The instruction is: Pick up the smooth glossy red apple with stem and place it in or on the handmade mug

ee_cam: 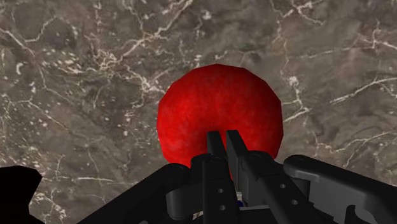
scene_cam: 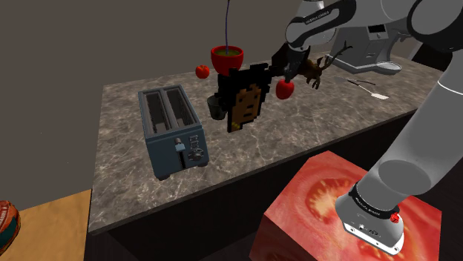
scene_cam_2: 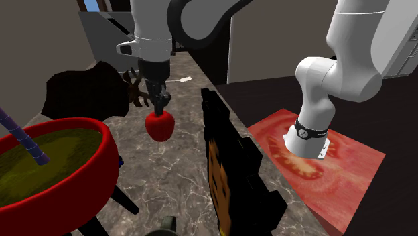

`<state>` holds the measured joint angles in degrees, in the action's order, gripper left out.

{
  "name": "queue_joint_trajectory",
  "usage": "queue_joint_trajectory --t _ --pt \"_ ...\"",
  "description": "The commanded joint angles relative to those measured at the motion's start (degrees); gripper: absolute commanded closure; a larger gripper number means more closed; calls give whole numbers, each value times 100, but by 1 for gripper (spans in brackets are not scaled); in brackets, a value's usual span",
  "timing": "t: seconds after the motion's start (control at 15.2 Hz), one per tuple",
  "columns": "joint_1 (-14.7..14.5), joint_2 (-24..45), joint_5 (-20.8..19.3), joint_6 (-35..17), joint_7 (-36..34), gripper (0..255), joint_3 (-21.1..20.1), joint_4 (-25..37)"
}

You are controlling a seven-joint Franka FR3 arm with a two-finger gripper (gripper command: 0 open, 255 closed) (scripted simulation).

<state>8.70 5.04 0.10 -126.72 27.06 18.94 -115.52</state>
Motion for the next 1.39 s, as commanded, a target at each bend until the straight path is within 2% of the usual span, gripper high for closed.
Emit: queue_joint_trajectory --t 0.0,1.32 --pt "-4 -80 -32 133 -15 255 3 56" --pt "-28 -403 -143 1624 -64 255 -4 1240"
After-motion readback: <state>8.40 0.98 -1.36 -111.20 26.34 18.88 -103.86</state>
